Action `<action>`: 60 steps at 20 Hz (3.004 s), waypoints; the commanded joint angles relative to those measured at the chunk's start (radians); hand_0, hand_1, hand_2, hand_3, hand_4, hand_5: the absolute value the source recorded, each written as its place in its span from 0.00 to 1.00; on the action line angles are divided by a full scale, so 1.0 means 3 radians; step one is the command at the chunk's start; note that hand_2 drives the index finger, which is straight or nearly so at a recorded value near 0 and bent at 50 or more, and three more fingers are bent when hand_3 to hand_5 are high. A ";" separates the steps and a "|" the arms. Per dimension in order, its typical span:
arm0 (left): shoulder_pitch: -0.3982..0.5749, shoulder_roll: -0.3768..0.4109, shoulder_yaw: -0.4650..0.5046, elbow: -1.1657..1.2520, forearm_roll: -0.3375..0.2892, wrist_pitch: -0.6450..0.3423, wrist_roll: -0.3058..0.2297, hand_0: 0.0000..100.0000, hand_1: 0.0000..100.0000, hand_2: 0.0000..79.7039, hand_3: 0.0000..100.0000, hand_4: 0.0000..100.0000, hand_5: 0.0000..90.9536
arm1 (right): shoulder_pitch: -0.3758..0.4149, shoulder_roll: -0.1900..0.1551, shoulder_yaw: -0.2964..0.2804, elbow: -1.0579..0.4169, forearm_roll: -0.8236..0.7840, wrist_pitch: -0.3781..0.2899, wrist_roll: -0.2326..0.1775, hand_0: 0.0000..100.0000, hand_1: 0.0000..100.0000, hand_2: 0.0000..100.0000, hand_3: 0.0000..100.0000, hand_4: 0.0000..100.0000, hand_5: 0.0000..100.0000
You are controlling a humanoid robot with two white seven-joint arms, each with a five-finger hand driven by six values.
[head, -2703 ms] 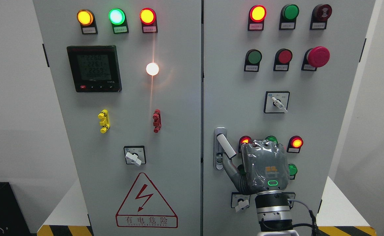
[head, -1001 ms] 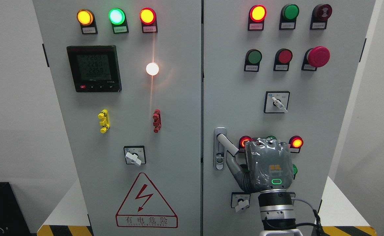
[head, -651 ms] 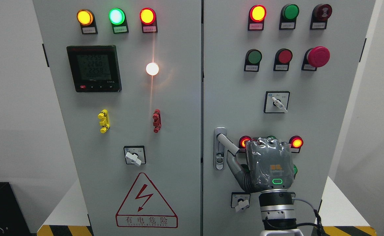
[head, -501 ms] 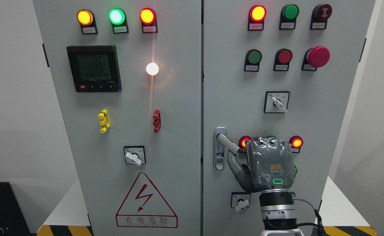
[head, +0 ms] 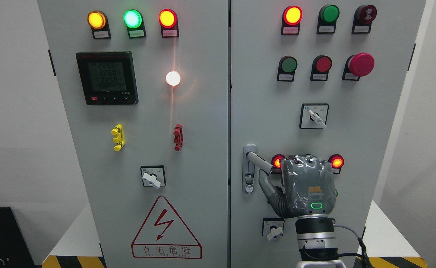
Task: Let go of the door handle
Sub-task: 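Hold the turned latch handle in the right hand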
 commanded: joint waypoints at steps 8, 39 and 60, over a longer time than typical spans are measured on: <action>0.0000 0.0000 0.0000 -0.0002 0.0000 0.0001 -0.0003 0.12 0.56 0.00 0.00 0.00 0.00 | -0.0012 0.0000 -0.0012 -0.0007 0.0000 -0.0003 0.0007 0.52 0.34 1.00 1.00 1.00 1.00; 0.0000 0.0000 0.0000 0.0003 0.0000 0.0001 -0.0003 0.12 0.56 0.00 0.00 0.00 0.00 | -0.0053 0.0000 -0.0053 -0.0043 -0.0005 -0.0008 0.0012 0.52 0.34 1.00 1.00 1.00 1.00; 0.0000 0.0000 0.0000 0.0003 0.0000 0.0001 -0.0003 0.12 0.56 0.00 0.00 0.00 0.00 | -0.0048 0.0000 -0.0053 -0.0048 -0.0015 -0.0013 0.0002 0.52 0.33 1.00 1.00 1.00 1.00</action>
